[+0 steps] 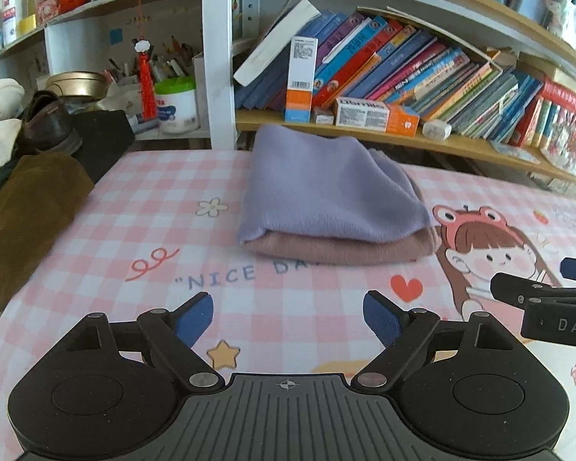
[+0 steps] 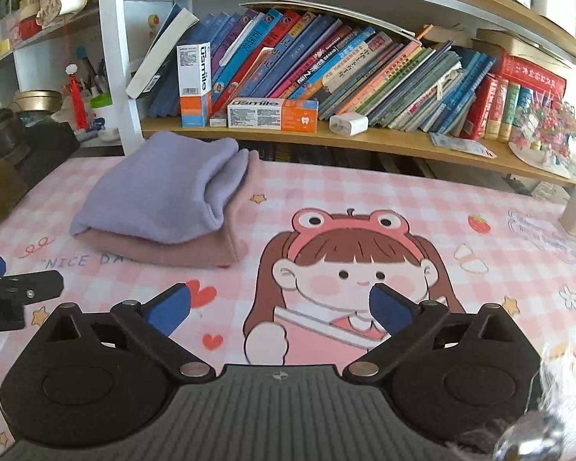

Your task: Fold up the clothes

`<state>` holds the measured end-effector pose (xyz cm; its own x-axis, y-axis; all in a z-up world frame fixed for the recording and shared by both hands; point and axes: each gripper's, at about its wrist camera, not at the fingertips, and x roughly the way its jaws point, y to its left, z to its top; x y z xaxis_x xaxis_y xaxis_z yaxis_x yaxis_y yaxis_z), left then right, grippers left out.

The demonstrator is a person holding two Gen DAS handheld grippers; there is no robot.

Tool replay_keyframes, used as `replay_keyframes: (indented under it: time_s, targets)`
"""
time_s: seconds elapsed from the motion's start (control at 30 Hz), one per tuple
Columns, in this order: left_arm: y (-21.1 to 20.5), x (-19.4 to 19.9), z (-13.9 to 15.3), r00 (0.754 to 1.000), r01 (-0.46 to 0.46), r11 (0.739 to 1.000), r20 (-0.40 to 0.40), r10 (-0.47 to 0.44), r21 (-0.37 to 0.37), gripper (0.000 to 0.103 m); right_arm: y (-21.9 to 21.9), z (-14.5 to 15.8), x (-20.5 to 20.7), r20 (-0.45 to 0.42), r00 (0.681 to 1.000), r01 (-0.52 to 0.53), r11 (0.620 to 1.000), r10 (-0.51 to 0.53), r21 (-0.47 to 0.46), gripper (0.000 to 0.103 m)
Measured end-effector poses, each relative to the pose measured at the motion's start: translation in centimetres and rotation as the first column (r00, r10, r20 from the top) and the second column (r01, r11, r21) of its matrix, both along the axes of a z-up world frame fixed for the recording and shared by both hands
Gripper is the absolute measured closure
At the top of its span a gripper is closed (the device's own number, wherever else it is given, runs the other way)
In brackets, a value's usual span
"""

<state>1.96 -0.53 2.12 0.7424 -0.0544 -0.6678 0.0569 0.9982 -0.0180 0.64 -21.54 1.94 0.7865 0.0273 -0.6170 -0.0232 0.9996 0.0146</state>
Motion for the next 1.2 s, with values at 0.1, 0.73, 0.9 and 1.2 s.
replay_keyframes:
  time_s: [0.1,0.73,0.9,1.2]
  targets:
    - [-0.5,-0.9,-0.2,1.000,-0.022,1.000,-0.001,0.022,0.014,0.015,0.1,-0.2,-0.8,-0.003,1.000,0.000,1.000,0.000,-0.007,0.003]
    - [-1.1,-1.6,0.1,1.000,-0.006,1.000,0.004,0.006,0.004,0.009,0.0,-0.1,-2.1,0.000,1.000,0.025,0.999,-0.025,-0.021,0.002]
    - [-1.1,-1.6,0.1,1.000,-0.004,1.000,0.001,0.004,0.002,0.009,0.1,-0.1,-2.2,0.000,1.000,0.029,0.999,-0.029,-0.021,0.002]
    - [-1.0,-1.6,0.1,1.000,-0.001,1.000,0.000,0.001,0.001,0.008,0.0,-0.2,-2.3,0.000,0.999,0.042,0.999,-0.042,-0.018,0.001]
